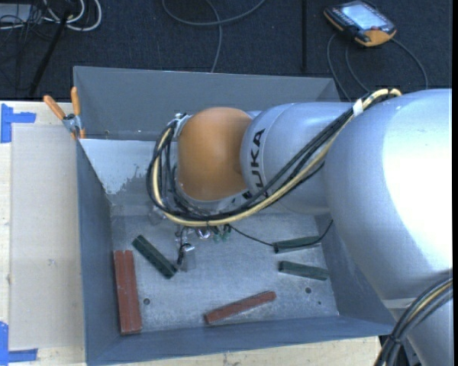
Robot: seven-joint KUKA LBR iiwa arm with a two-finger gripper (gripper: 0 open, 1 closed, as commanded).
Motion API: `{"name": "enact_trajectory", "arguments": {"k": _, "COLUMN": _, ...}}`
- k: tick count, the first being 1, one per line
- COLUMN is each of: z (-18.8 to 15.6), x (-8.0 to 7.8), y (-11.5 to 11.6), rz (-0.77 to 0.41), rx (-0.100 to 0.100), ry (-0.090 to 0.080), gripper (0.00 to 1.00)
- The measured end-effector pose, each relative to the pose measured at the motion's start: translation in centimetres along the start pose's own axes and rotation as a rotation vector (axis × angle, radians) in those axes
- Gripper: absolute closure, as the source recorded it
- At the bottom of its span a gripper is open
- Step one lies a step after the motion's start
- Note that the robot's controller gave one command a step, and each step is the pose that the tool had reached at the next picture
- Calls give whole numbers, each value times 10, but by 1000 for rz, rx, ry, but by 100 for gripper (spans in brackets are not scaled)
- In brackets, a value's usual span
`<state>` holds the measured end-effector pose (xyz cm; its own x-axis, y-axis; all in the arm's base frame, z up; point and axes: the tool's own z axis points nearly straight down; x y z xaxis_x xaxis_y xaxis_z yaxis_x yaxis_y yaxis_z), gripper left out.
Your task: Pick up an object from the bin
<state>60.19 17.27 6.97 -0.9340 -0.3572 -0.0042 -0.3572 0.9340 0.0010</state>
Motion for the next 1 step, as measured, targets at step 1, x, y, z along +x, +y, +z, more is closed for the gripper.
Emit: {"name": "enact_trajectory", "arguments": {"k": 1, "z": 0, "x": 11, "y": -39, "rz": -29, "rx": 1, "ry": 5, "gripper": 0}}
